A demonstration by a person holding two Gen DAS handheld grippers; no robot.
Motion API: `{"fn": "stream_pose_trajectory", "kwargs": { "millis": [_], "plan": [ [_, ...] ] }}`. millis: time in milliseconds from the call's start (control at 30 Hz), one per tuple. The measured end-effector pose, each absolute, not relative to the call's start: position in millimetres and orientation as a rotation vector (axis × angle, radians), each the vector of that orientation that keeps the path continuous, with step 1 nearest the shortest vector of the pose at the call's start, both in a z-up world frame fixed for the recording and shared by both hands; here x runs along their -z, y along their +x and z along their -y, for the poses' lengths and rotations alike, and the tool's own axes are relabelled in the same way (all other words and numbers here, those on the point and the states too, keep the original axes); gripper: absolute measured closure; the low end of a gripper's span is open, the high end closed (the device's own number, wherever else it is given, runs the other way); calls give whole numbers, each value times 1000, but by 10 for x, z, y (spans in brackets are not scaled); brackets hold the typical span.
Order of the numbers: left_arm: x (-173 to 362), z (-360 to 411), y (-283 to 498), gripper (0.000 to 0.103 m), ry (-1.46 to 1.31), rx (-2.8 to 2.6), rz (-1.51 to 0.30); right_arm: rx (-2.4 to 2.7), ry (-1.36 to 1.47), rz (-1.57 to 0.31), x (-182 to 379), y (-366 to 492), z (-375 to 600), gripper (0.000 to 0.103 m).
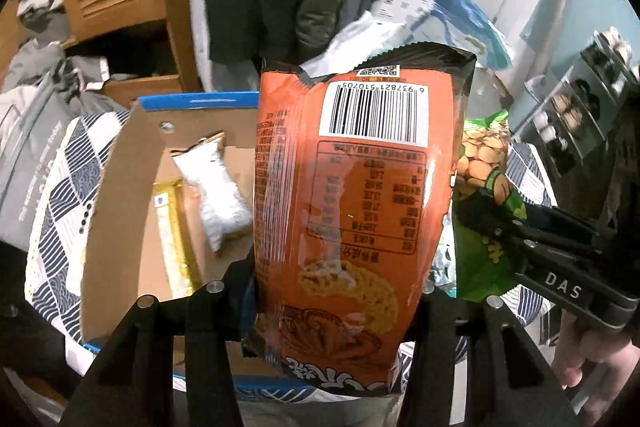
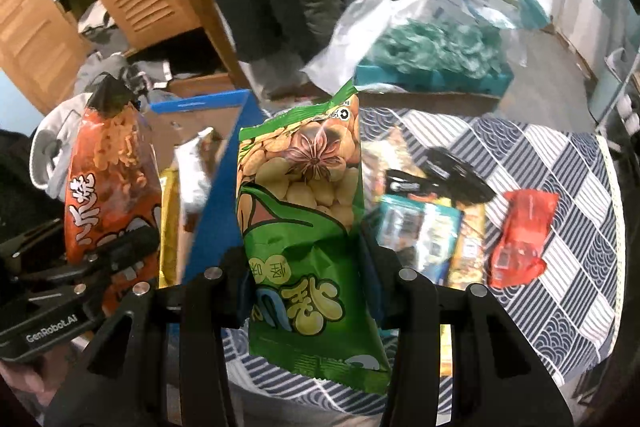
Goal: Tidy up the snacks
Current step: 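Lift both bags and carry them over the cardboard box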
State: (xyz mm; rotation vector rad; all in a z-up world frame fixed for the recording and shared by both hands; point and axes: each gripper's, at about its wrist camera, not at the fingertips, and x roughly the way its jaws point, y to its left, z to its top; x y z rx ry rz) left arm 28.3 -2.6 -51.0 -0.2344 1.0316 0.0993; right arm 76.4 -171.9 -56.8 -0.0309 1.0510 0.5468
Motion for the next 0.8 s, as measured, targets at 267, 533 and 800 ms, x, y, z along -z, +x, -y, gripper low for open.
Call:
{"fn": "stream_pose_trajectory", "kwargs": {
  "millis": [267, 533, 800],
  "plan": [
    [509, -389, 153, 52, -295, -166, -1007, -596, -52, -1044, 463, 703, 1319, 59],
    [689, -774, 46, 52, -318, -244, -1017, -651, -76, -1055, 465, 631, 874, 59],
    [986, -1068, -16, 52, -347, -306, -1076, -700, -96, -1104, 614, 587, 493, 59]
  ]
}}
